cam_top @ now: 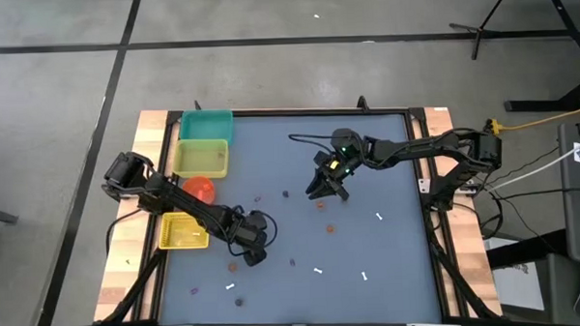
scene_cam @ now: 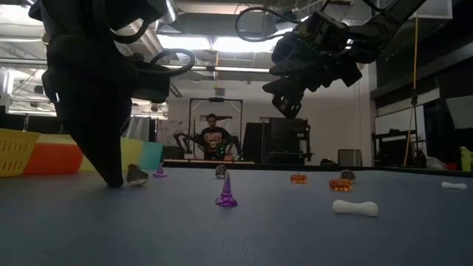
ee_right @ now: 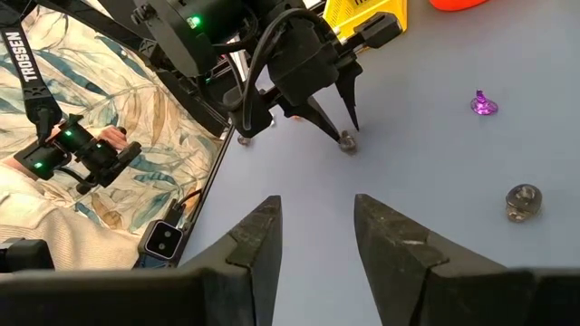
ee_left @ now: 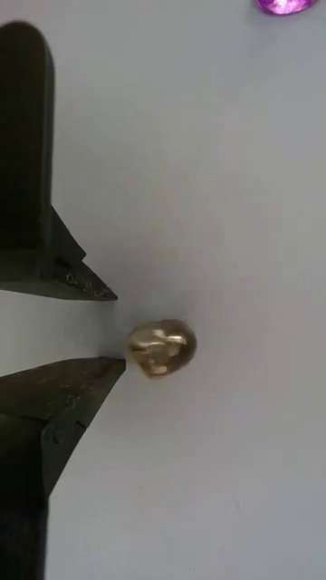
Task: Sort Halloween decoration
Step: Put the middle left black skull toy into the green bin
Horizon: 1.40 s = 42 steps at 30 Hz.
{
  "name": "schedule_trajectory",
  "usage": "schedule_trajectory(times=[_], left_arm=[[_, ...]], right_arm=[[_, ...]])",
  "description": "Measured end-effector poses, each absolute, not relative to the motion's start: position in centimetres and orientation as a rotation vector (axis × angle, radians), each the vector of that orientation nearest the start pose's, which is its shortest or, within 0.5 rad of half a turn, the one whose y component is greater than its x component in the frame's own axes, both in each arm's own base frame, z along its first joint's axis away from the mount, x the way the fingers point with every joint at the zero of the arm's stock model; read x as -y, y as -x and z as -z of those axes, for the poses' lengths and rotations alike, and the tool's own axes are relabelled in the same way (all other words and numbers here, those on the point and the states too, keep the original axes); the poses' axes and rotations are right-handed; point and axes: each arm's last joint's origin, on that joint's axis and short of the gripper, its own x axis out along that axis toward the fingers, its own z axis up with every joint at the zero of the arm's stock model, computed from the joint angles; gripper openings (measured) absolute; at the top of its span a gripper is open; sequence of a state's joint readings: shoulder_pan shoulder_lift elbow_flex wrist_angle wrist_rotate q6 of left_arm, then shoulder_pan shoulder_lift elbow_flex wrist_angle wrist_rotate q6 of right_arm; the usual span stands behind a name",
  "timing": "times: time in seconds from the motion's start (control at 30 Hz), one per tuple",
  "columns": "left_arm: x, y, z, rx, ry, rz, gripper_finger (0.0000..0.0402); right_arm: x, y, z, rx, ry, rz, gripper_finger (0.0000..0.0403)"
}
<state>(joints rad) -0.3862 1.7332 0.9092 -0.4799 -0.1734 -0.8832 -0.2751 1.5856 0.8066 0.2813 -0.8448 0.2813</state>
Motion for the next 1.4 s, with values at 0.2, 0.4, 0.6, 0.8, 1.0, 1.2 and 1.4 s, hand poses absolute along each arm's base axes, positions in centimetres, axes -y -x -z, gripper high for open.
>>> schedule_trajectory(times=[0.2, 0.4, 0.6, 0.8, 1.0, 1.2, 1.4], left_arm=[[10.8, -28.0, -13.2, -1.181, 0.395, -0.379, 0.0087], [10.9, -28.2, -13.2, -1.179, 0.284, -0.298, 0.0087], [10.8, -28.2, -13.3, -1.148, 0.227, -0.32, 0.0114], [10.9, -28.7, -13.4, -1.09, 0.242, -0.317, 0.0169], [11.0, -29.2, -13.6, -1.031, 0.265, -0.316, 0.0195], [10.6, -29.4, -13.5, -1.015, 0.26, -0.357, 0.0197], [10.3, -29.7, -12.4, -1.04, 0.296, -0.398, 0.0195]], right_arm=[[6.5, -31.1, -19.7, -0.506, -0.537, -0.497, 0.0138], [6.5, -31.1, -19.7, -0.506, -0.537, -0.497, 0.0138], [6.5, -31.1, -19.7, -0.506, -0.537, -0.497, 0.0138], [6.5, -31.1, -19.7, -0.506, -0.537, -0.497, 0.0138], [6.5, -31.1, -19.7, -0.506, -0.537, -0.497, 0.0138], [6.5, -31.1, -19.7, -0.506, -0.537, -0.497, 0.0138], [6.5, -31.1, -19.6, -0.508, -0.538, -0.497, 0.0138]])
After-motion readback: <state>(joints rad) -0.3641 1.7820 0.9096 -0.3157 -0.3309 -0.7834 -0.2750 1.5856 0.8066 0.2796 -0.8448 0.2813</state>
